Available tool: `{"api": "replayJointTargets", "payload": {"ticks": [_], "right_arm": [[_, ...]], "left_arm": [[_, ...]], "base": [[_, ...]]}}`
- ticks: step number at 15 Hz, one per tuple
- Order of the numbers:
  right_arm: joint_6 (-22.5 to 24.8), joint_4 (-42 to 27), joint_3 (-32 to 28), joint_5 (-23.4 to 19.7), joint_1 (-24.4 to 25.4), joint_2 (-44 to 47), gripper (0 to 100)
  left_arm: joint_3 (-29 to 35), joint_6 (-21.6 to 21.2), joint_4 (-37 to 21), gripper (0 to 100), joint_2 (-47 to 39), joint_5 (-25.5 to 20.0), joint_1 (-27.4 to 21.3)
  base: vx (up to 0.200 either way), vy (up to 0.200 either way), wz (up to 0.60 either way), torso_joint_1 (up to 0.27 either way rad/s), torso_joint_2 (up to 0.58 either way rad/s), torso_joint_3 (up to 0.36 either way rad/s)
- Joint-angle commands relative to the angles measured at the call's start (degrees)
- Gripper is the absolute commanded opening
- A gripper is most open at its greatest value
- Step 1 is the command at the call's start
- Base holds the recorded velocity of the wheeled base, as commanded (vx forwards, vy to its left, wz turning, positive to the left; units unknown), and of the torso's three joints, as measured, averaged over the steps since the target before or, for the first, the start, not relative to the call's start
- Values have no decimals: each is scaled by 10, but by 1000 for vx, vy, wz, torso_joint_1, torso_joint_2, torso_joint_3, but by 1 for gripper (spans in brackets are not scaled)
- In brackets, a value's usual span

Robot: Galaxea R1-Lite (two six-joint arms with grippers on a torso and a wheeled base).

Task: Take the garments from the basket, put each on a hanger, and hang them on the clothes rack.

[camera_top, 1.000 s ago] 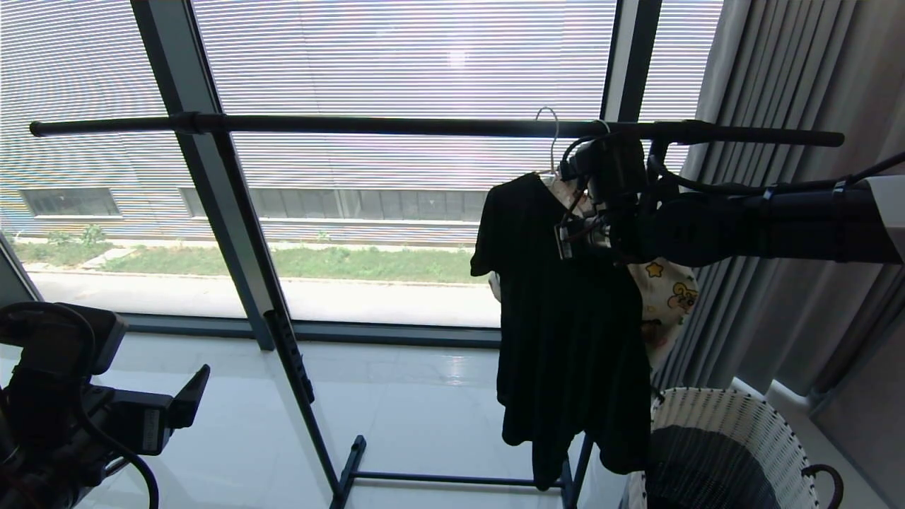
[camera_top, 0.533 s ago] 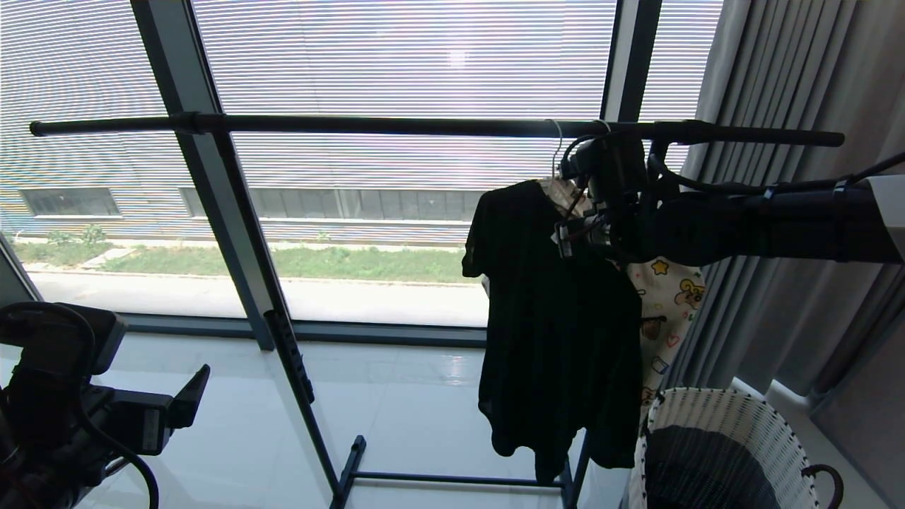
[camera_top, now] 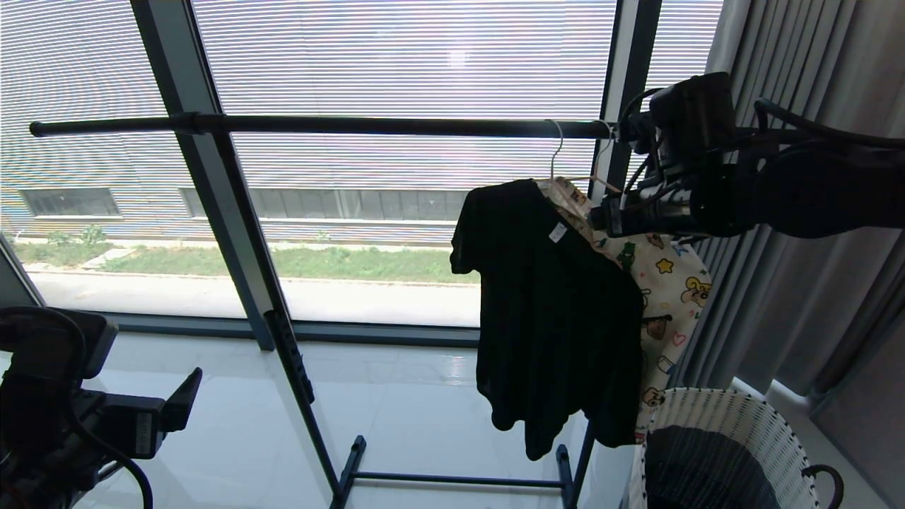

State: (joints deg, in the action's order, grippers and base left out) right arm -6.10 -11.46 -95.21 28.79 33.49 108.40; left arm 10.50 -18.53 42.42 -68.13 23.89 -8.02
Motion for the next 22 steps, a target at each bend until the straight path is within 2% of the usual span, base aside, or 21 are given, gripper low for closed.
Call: {"api": "replayJointTargets", "payload": {"ticks": [1, 2, 4, 6, 8, 9, 10, 11, 13, 14, 15, 16, 17, 18, 20, 22], "right_arm": [[-1, -7, 124, -30, -30, -151, 100], [10, -7, 170, -42, -48, -197, 100], [75, -7, 267, -42, -112, -293, 100], [137, -10, 389, -44, -206, -418, 100], [155, -51, 489, -44, -318, -543, 100], [155, -102, 525, -46, -379, -611, 100], [151, -145, 553, -57, -415, -675, 100], [132, -162, 580, -66, -421, -727, 100], [78, -132, 595, -77, -388, -739, 100], [76, -98, 608, -115, -358, -749, 100], [76, -98, 608, -115, -358, -749, 100], [122, -56, 659, -202, -315, -798, 100], [157, -54, 689, -203, -315, -828, 100], [173, -54, 728, -204, -314, -884, 100], [177, -55, 810, -221, -307, -1021, 100], [173, -44, 855, -231, -339, -1083, 100]], "left_arm": [[-5, 1, 0, 100, 1, 0, 13], [-4, 1, 0, 100, 2, 0, 26], [-6, 1, 0, 100, 13, 0, 49], [-31, -1, 0, 100, 49, 1, 64], [-84, -5, -1, 100, 116, 18, 72], [-105, -5, -9, 100, 160, 44, 73], [-105, -4, -48, 100, 208, 75, 73], [-105, -3, -96, 100, 263, 95, 73], [-105, -12, -208, 100, 397, 95, 72], [-105, -33, -269, 100, 472, 97, 72], [-105, -33, -269, 100, 472, 97, 72], [-104, -108, -414, 100, 662, 99, 73], [-88, -118, -436, 100, 681, 109, 80], [-92, -106, -436, 100, 681, 143, 81], [-92, -101, -435, 100, 681, 192, 80], [-92, -73, -435, 100, 681, 196, 80]], "base": [[0, 0, 0, 0, 0, 0], [0, 0, 0, 0, 0, 0], [0, 0, 0, 0, 0, 0], [0, 0, 0, 0, 0, 0], [0, 0, 0, 0, 0, 0], [0, 0, 0, 0, 0, 0], [0, 0, 0, 0, 0, 0], [0, 0, 0, 0, 0, 0], [0, 0, 0, 0, 0, 0], [0, 0, 0, 0, 0, 0], [0, 0, 0, 0, 0, 0], [0, 0, 0, 0, 0, 0], [0, 0, 0, 0, 0, 0], [0, 0, 0, 0, 0, 0], [0, 0, 0, 0, 0, 0], [0, 0, 0, 0, 0, 0]]}}
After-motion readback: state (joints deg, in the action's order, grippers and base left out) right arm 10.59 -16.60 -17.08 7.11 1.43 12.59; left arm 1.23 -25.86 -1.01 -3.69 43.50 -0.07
